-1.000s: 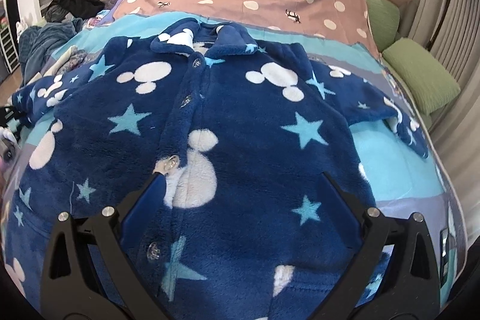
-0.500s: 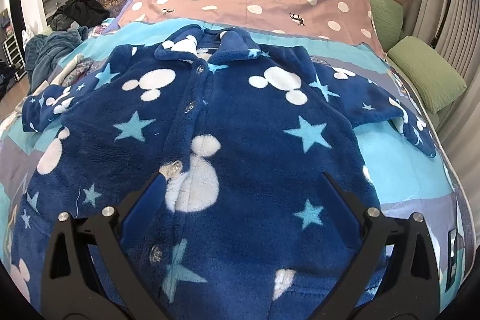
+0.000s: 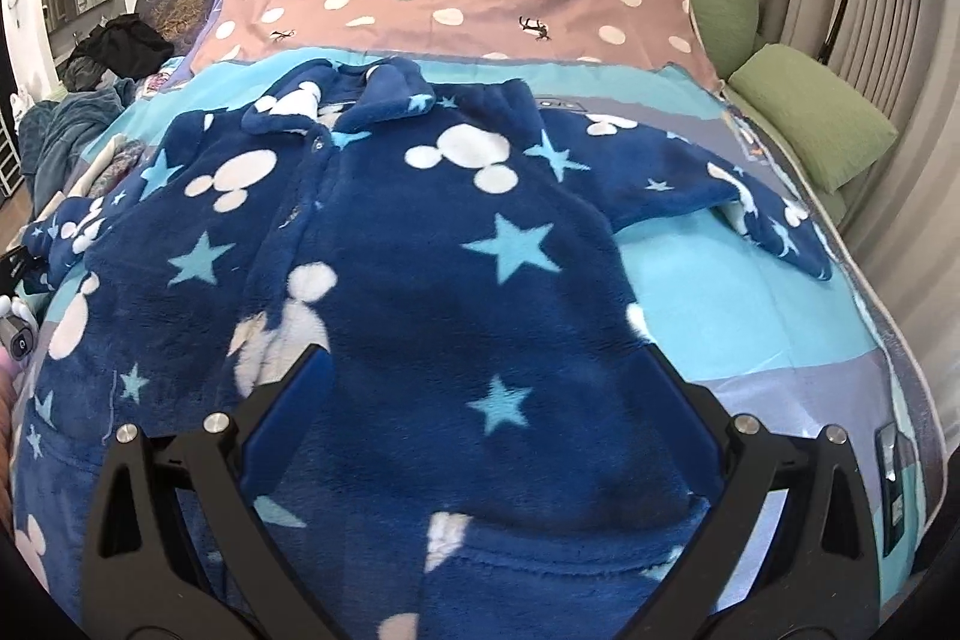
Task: Fold small clothes
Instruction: 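Lift the sleeve with the left gripper and fold it across the body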
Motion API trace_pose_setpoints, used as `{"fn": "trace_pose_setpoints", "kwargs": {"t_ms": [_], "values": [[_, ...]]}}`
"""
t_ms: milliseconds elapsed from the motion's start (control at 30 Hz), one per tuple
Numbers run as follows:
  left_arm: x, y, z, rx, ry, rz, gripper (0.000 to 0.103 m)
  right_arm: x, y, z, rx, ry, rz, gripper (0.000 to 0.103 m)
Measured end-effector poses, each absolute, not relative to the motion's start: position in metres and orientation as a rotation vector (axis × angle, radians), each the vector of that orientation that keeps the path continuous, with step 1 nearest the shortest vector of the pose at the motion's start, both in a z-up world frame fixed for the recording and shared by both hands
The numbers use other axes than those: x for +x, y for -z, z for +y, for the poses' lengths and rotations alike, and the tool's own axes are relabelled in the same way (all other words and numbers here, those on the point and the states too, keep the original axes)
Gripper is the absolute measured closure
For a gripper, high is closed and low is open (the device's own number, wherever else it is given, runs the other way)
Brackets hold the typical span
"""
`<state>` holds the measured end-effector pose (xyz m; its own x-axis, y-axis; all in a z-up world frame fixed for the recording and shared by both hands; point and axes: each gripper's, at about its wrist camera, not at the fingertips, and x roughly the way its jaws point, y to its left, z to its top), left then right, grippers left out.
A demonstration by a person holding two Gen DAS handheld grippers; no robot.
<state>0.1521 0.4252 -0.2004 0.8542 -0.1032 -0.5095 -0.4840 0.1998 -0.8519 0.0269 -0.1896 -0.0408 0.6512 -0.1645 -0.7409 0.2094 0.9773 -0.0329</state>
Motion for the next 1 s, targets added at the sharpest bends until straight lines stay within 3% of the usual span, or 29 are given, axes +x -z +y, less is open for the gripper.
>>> {"fn": "trace_pose_setpoints", "kwargs": {"t_ms": [33, 333, 567, 767, 833, 1000], "values": [[0.155, 0.193, 0.424, -1.321, -0.256, 0.512, 0.094, 0.028, 0.042, -0.190, 0.058, 0.215, 0.839, 0.002], [0.145, 0.073, 0.382, -1.040, -0.065, 0.378, 0.095, 0.046, 0.035, -0.175, 0.048, 0.147, 0.821, 0.002], [0.166, -0.027, 0.235, -0.768, 0.289, 0.348, 0.095, 0.048, 0.028, -0.165, 0.036, 0.106, 0.797, 0.002], [0.174, -0.016, 0.087, -0.571, 0.574, 0.558, 0.094, 0.045, 0.032, -0.182, 0.079, 0.134, 0.817, 0.002], [0.171, 0.000, 0.048, -0.459, 0.586, 0.650, 0.080, 0.045, 0.034, -0.192, 0.120, 0.140, 0.832, 0.002], [0.148, 0.032, -0.009, -0.209, 0.614, 0.761, 0.063, 0.046, 0.040, -0.215, 0.200, 0.146, 0.864, 0.002]]}}
